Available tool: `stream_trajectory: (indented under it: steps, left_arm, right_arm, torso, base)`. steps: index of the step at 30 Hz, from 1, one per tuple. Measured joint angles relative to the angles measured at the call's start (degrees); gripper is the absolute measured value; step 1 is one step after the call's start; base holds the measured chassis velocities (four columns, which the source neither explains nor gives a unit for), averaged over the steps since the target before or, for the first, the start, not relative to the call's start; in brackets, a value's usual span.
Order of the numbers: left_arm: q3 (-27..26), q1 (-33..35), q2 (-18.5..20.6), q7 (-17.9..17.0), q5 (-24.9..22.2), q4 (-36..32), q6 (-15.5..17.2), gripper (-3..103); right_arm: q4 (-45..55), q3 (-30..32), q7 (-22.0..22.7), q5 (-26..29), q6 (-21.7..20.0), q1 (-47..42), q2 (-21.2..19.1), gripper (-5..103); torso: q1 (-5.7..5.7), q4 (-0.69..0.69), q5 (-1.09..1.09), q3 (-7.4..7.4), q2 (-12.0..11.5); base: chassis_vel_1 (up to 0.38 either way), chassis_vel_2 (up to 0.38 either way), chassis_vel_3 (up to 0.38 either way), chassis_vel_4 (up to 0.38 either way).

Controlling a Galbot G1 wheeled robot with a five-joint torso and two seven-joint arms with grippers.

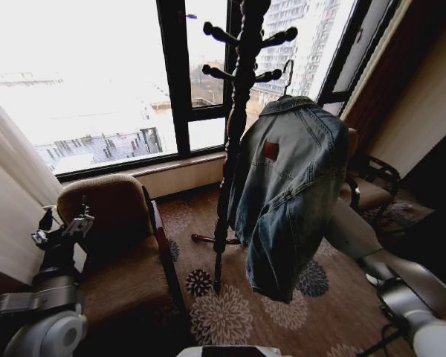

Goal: Pick up the clothes from the bed and hang them on the clothes hanger.

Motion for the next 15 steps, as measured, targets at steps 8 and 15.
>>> stream_trajectory:
  steps: [8,15]
  left_arm:
    - [0.0,0.3,-0.2,0.1,0.1,-0.3,0.0,100]
    - [0.0,0.4,-0.2,0.1,0.2,-0.6,0.0,100]
  right_arm:
    - [0.4,-0.7,-0.3,0.3,0.1,0.4,0.0,16]
    - [1.1,-1.0,-0.9,0.6,0.1,0.1,-0.3,16]
  torso:
    - [0.00,0.00,0.00,0.00,0.0]
    - [0.00,0.00,0.00,0.00,0.0]
  base:
    - [0.000,0.000,0.000,0.000]
    - [0.000,0.000,0.000,0.000]
